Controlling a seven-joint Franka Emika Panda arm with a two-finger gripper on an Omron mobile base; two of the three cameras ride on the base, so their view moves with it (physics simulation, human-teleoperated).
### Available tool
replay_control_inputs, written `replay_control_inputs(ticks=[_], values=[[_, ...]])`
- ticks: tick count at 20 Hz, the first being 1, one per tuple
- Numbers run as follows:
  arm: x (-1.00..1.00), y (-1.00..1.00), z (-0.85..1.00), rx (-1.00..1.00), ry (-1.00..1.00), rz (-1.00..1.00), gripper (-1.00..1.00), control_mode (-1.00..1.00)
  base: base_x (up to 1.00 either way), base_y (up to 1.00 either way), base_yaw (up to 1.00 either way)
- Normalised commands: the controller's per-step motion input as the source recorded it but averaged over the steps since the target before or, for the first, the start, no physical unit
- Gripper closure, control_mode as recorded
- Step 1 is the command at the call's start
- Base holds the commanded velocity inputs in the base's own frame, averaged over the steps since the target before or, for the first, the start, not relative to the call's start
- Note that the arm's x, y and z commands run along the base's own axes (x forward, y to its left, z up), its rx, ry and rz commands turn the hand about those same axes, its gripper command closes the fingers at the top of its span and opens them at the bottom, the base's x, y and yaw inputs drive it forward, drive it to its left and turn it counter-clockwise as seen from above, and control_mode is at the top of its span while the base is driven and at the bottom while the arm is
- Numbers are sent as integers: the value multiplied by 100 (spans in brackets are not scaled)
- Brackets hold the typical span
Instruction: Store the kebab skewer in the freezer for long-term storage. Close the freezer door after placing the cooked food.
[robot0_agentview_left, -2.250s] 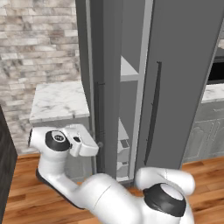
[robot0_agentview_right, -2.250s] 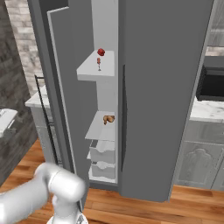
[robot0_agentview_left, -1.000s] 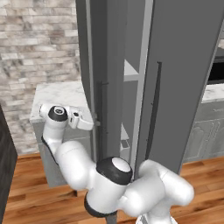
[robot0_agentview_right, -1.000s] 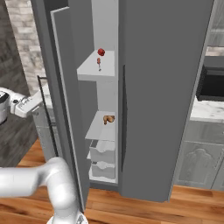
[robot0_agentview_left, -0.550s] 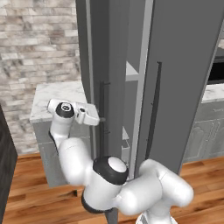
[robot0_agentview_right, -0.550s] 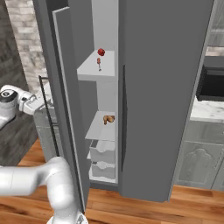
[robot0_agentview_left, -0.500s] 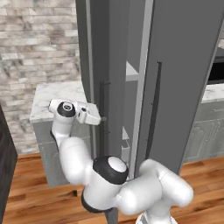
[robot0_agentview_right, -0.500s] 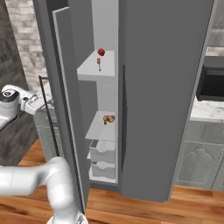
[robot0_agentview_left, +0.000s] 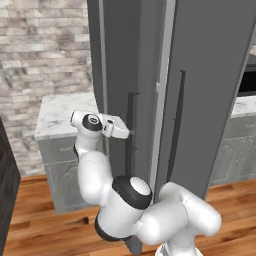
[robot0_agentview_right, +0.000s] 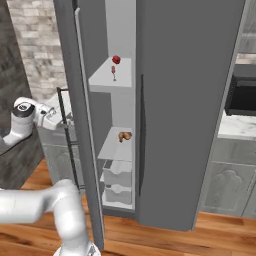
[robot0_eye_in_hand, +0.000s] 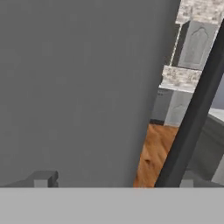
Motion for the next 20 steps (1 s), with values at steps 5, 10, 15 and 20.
replay_control_inputs(ticks=[5,10,15,20], values=[[30,-100,0,7,0,36,-100,-100,0,0,0],[20,-100,0,12,0,42,-100,-100,0,0,0],[24,-100,0,14,0,42,-100,-100,0,0,0],[27,-79,1,13,0,36,-100,-100,0,0,0]])
